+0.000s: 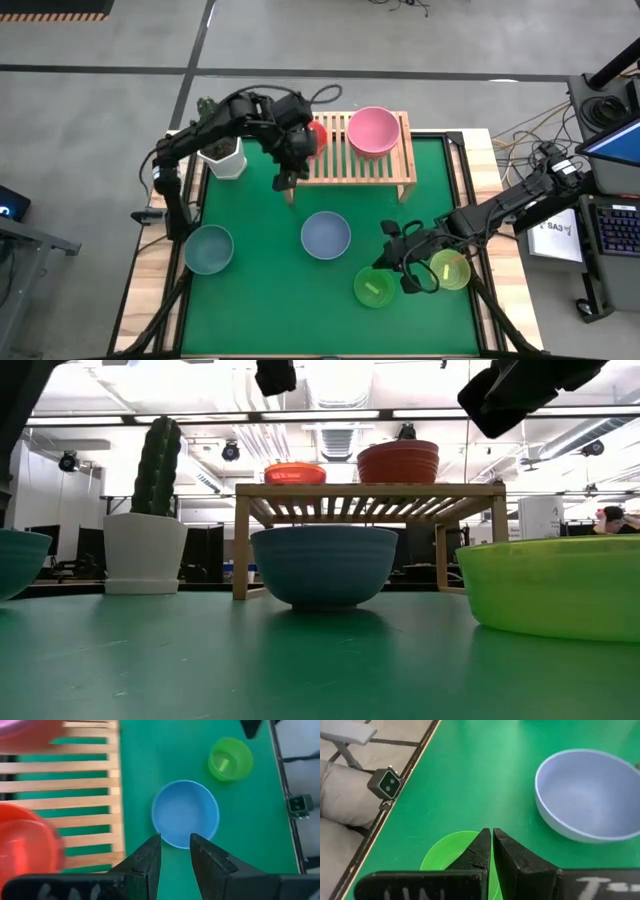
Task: Place and stack bowls onto a shelf
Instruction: Stack the blue bowl on top of the pink bowl on the shelf
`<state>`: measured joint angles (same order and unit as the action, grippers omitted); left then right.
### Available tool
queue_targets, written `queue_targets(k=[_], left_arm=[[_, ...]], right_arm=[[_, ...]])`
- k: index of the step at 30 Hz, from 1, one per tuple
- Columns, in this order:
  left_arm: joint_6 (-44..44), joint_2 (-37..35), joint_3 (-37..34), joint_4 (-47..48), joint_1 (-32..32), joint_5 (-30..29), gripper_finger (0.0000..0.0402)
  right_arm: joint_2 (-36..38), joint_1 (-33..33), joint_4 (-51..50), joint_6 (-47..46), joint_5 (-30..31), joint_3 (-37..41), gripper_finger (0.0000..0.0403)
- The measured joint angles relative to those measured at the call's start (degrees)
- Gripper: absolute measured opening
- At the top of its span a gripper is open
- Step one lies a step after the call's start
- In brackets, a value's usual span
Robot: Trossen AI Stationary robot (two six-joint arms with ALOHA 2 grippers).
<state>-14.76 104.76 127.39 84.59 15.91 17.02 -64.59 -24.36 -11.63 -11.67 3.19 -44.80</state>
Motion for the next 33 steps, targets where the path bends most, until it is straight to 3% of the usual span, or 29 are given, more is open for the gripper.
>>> queue_targets(k=[7,14,19,24,29,33], left_arm=[[4.3,-10.3,-18.4,-11.3,-6.2,-1.2,0.0086],[15.3,-24.3,-44.2,-35.8,-15.5,-16.4,0.0086],[18.3,-30.9,-58.2,-52.0,-21.9,-23.0,0.0086],[18.5,-34.8,-66.6,-62.6,-26.0,-32.7,0.0086],[19.4,-36.4,-69.5,-64.0,-27.2,-43.1,0.0086],[19.6,-37.5,-70.4,-63.4,-27.2,-44.7,0.0086]], right_arm=[[-3.5,0.0,0.7,-7.4,2.8,0.0,0.0011],[-6.7,0.0,1.1,-14.7,2.8,-0.2,0.0011],[-7.7,0.0,-3.1,-16.9,2.8,-4.4,0.0011],[-10.3,0.0,-13.7,-20.2,2.8,-11.9,0.0011],[-15.9,0.0,-29.4,-20.6,0.6,-21.2,0.0011],[-20.4,0.0,-37.5,-18.2,-0.2,-26.8,0.0011]])
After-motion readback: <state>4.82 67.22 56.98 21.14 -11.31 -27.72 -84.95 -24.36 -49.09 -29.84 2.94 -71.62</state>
